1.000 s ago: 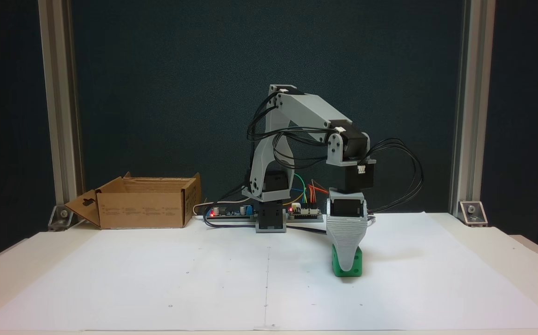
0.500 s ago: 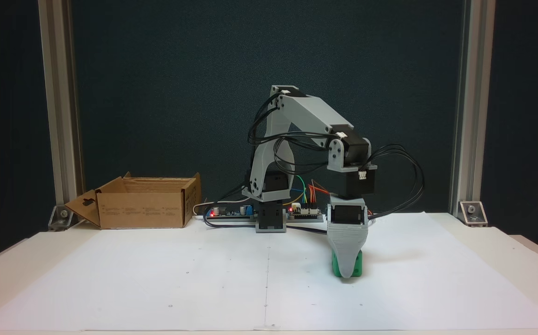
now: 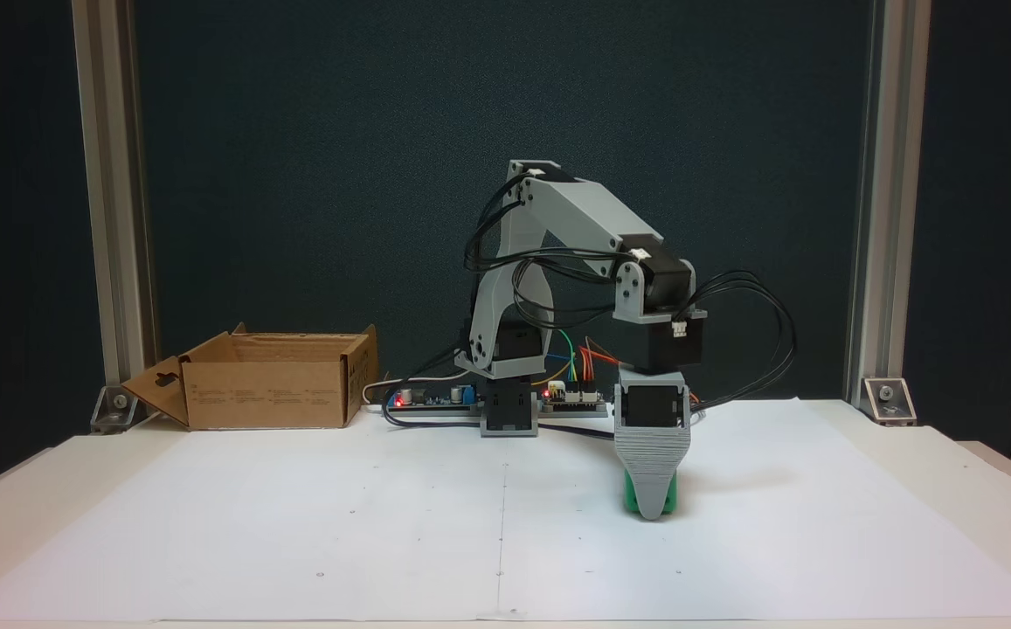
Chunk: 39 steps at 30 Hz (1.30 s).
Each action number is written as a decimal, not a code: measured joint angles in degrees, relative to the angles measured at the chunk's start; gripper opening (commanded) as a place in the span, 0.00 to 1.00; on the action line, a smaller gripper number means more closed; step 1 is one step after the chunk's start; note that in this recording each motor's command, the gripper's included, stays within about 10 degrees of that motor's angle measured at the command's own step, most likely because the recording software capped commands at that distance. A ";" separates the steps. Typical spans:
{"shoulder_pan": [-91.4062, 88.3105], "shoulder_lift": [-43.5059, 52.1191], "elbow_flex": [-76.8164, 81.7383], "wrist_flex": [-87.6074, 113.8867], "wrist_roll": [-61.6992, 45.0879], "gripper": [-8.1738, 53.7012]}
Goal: Grasp a green dice and put it in the bin.
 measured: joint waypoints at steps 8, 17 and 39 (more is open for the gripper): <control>5.54 17.75 -11.95 19.86 0.26 0.32; 12.66 27.25 -17.14 26.46 0.26 0.32; 95.01 31.46 -17.05 23.64 -37.44 0.32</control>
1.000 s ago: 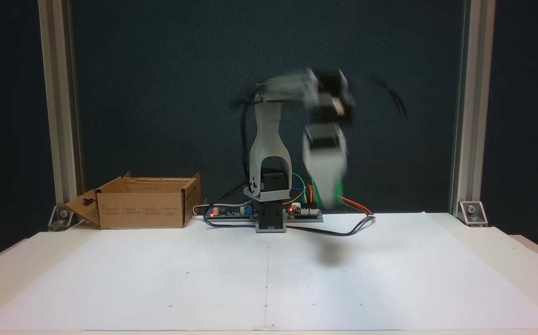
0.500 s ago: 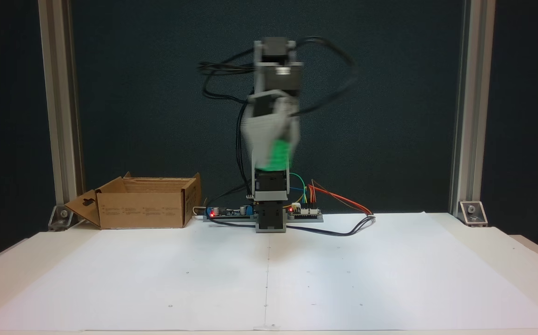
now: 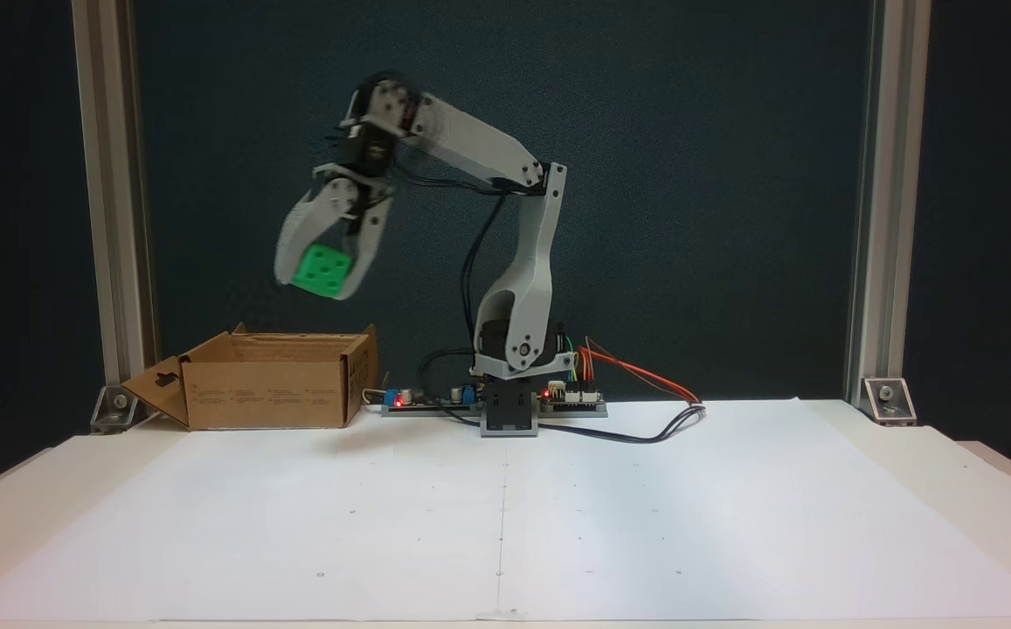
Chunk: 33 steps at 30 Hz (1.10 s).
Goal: Grasp a green dice and put it in the bin.
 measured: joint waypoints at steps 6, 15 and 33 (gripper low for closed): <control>23.29 -5.98 0.00 -3.96 -13.18 0.32; 35.07 -23.99 0.00 -14.94 -27.42 0.32; 38.58 -26.28 0.00 -21.09 -27.07 0.79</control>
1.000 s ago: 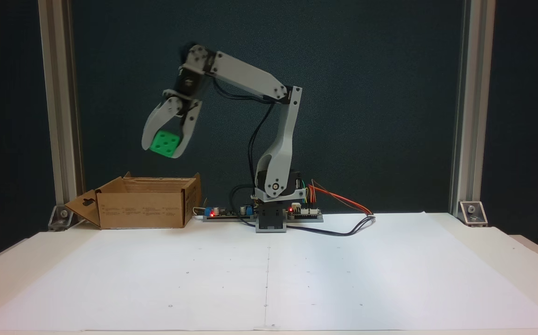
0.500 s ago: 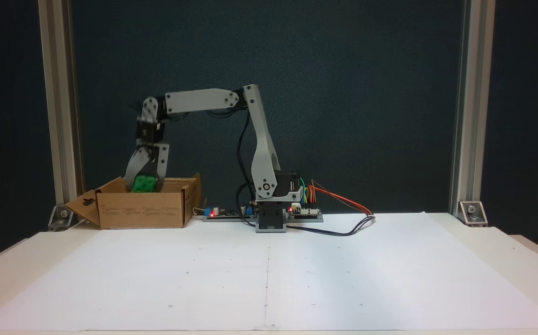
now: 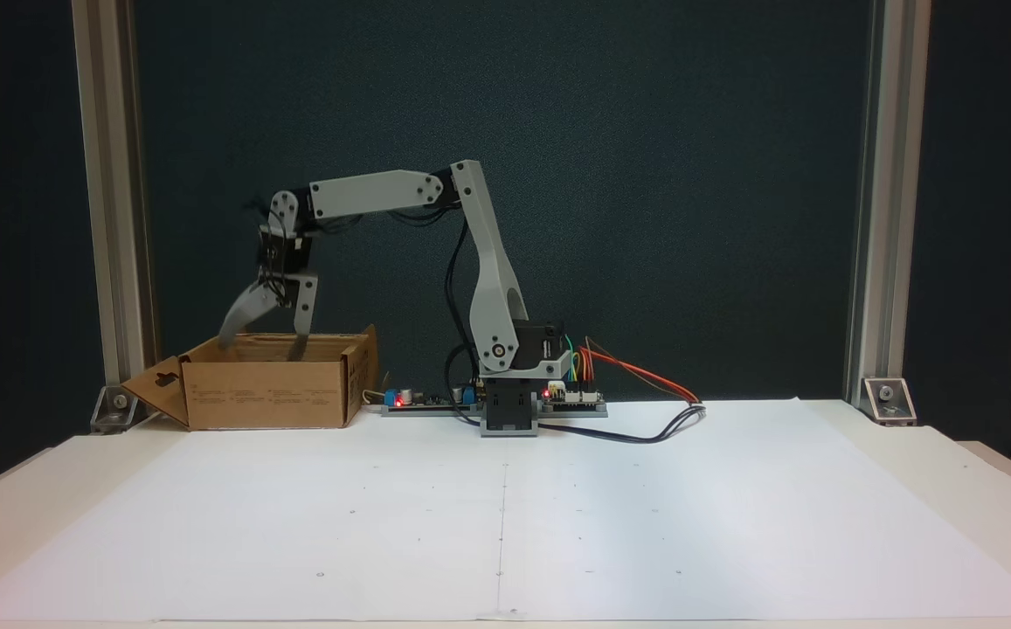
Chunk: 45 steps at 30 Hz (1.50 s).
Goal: Grasp a green dice and put it in the bin.
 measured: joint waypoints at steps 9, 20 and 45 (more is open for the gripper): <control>-32.96 23.55 -0.09 0.18 20.39 0.80; -78.75 47.99 28.83 -12.39 32.70 0.84; -97.12 53.26 85.61 -74.97 32.70 0.83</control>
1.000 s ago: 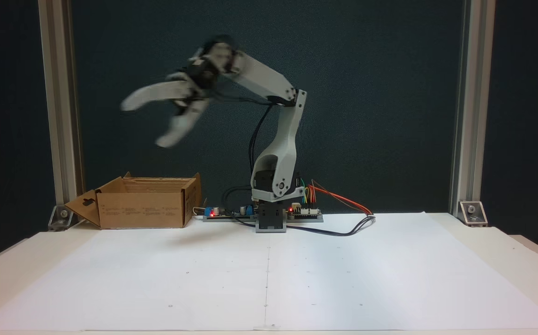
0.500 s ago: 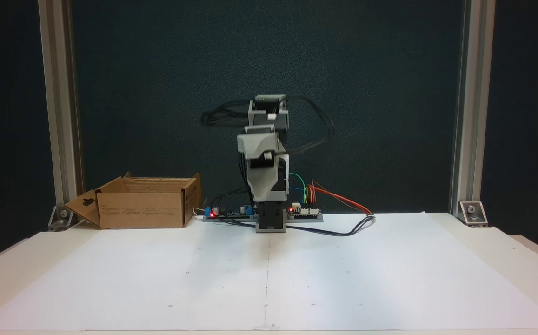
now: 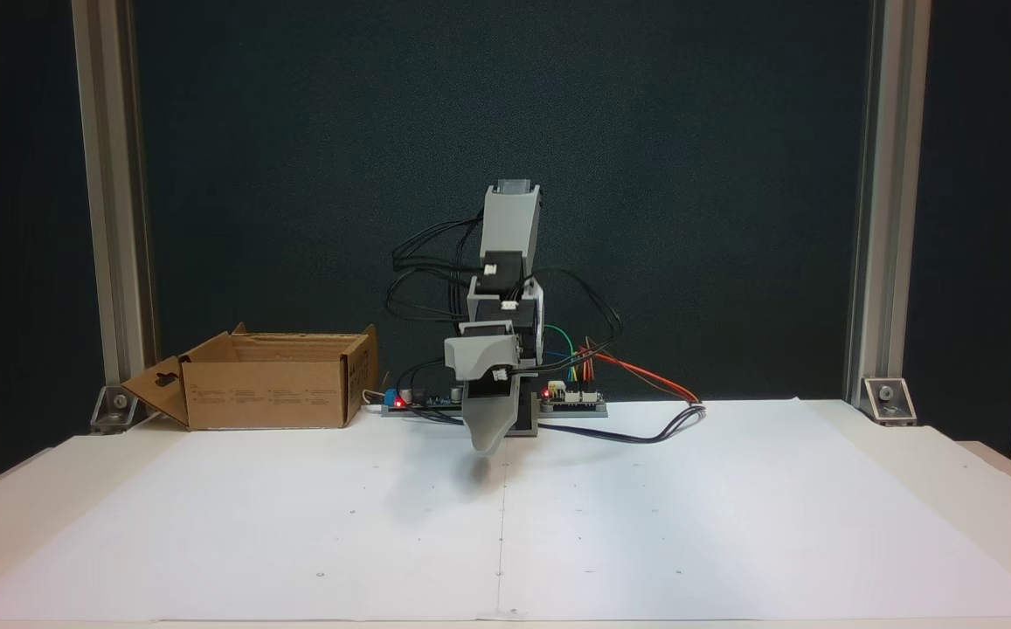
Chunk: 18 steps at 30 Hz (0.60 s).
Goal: Grasp a green dice and put it in the bin.
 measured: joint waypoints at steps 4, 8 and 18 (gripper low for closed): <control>0.00 0.00 2.99 -9.32 -0.09 0.83; -0.09 0.00 6.68 -18.98 -0.09 0.85; -0.09 0.00 13.01 -41.48 -0.09 0.85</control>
